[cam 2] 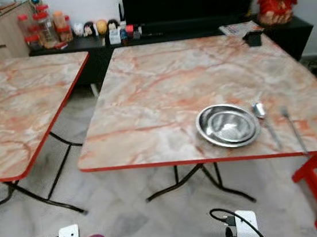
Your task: Setting the table
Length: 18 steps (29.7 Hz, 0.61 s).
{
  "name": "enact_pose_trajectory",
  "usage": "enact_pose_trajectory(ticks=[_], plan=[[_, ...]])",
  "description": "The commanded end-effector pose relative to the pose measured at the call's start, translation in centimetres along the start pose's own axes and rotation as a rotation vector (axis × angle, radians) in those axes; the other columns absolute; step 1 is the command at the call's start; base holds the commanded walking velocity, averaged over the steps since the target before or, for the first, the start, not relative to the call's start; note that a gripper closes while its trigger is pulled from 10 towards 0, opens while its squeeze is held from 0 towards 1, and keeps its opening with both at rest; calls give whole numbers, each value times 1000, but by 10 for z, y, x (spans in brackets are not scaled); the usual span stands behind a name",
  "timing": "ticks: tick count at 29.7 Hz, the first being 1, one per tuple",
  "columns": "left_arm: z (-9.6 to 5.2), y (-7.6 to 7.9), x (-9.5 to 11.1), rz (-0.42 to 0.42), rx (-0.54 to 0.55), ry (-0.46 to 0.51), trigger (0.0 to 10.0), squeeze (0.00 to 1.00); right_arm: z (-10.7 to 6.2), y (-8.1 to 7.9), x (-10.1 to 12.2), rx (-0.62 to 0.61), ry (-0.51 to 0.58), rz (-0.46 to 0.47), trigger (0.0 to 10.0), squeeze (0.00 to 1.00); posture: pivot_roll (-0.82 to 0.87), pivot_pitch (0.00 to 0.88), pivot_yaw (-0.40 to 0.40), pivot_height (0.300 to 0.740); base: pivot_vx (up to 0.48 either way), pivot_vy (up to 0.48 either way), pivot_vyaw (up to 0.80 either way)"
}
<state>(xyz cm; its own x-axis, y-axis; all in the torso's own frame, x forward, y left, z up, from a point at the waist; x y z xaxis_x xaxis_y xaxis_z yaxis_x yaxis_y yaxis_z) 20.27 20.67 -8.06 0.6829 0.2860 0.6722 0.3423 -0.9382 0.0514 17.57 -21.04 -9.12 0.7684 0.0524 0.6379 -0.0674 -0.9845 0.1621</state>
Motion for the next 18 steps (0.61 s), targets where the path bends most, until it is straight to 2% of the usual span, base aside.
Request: enact_pose_trajectory(ticks=[1, 18], plan=[[0, -2, 1, 3, 7, 0, 10000, 0, 0, -3, 2, 5, 8, 8, 10000, 0, -56, 0, -9, 725, 0, -461, 0], [0, 1, 2, -1, -9, 5, 10000, 0, 0, -1, 1, 0, 2, 6, 10000, 0, -57, 0, -12, 725, 0, -459, 0]])
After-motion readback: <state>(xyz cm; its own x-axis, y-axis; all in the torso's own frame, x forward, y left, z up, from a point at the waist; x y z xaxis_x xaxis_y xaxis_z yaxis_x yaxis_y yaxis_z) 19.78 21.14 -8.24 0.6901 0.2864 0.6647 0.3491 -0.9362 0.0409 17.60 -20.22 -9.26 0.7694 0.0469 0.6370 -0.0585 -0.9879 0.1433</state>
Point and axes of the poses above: a point about 5 cm out from each wrist's last joint towards the gripper, its own z axis pointing out of the wrist towards the gripper, its own x axis along the axis of the wrist's last joint, y = z × x, the point moved 1 cm from there along z, pointing out of the wrist towards the gripper, and after that the axes turned 9 degrees about -z, right-handed, at the moved point
